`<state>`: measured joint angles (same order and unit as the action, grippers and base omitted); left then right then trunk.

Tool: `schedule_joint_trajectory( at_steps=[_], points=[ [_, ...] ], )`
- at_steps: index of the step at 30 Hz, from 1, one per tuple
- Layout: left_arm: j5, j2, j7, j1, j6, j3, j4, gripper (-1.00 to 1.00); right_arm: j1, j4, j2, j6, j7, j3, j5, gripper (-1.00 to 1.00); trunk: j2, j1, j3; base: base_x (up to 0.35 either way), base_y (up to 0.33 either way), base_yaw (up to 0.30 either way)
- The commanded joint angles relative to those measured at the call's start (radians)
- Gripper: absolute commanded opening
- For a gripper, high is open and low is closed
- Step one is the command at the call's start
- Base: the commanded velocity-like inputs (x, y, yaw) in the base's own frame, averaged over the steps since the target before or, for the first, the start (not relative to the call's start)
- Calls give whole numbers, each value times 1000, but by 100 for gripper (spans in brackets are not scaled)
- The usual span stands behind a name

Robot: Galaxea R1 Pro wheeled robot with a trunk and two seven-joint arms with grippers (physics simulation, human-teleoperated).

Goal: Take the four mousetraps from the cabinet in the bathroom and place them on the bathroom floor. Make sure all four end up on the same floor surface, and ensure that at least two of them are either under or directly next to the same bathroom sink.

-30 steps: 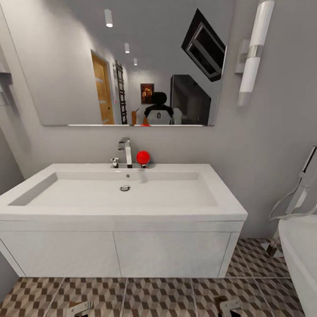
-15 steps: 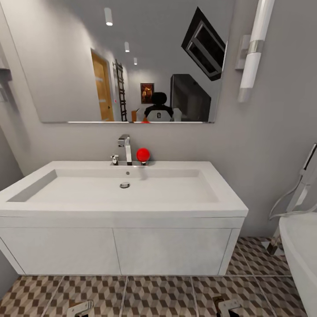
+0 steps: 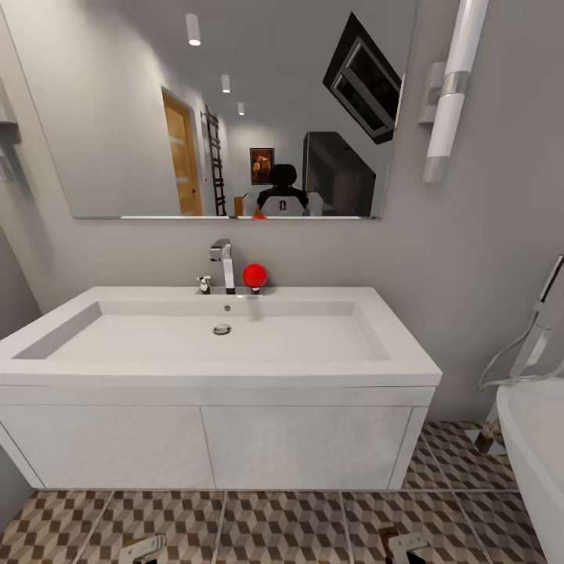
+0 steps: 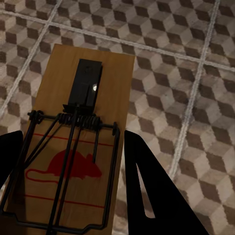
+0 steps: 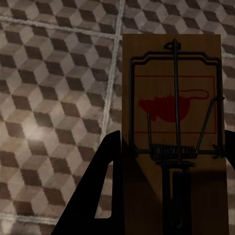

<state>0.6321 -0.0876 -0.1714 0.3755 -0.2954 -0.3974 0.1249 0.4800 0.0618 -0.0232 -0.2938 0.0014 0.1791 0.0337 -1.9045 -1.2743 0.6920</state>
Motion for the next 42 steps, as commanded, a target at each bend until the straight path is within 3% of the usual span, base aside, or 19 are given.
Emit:
schedule_joint_trajectory(
  at_steps=[1, 42],
  points=[
    [0, 0, -9, 0, -1, -9, 1, -100, 2, 4, 0, -7, 2, 7, 5, -100, 0, 0, 1, 0, 0, 0],
    [0, 2, -8, 0, 0, -15, 1, -100, 2, 4, 0, -7, 3, 8, 4, -100, 0, 0, 1, 0, 12, 0]
  ],
)
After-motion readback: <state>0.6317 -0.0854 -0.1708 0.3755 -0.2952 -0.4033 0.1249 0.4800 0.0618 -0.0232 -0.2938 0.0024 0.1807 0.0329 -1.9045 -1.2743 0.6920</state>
